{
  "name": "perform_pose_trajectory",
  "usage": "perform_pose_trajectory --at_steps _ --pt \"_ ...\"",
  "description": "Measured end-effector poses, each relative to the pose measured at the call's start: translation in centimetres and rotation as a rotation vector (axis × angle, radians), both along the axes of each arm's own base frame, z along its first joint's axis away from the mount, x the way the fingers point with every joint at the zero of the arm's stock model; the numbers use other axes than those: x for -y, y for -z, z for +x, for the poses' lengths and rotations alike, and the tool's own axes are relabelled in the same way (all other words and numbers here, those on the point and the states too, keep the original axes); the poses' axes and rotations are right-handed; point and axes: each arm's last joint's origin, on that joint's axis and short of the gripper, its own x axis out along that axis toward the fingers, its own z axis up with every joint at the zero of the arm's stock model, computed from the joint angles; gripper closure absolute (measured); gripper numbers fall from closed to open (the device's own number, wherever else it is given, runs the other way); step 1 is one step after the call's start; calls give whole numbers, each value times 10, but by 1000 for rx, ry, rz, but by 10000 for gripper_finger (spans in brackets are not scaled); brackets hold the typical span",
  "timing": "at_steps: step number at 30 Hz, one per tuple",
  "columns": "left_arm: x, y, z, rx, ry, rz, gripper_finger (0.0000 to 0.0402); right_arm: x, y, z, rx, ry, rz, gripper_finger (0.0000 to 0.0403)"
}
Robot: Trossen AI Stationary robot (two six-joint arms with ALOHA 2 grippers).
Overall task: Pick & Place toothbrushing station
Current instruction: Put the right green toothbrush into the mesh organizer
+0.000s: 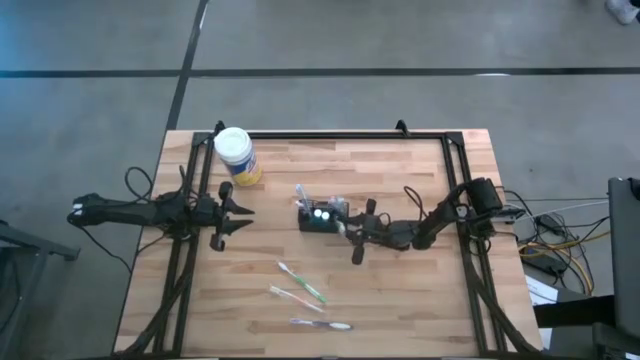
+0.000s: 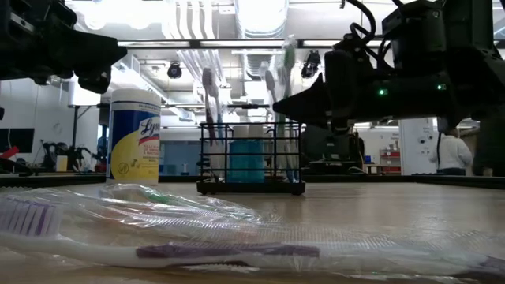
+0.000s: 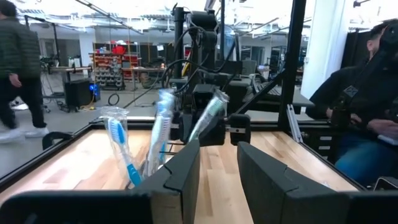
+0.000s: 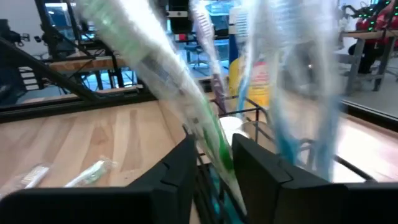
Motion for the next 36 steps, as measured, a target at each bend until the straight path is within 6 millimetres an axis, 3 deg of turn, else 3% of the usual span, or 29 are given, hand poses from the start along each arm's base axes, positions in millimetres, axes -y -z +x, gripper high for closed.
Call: perform_pose_trajectory --at_steps 8,14,24,36 --pt "0 -2 0 14 2 -40 289 -4 -5 -1 14 -24 36 226" --pt "0 -2 0 15 3 -51 290 -8 -27 -5 60 -48 46 194" --pt "0 -2 0 18 1 -30 291 -9 -63 -19 -35 -59 24 193" --pt "0 -2 0 18 2 -45 291 -5 -106 -43 -5 -57 38 193"
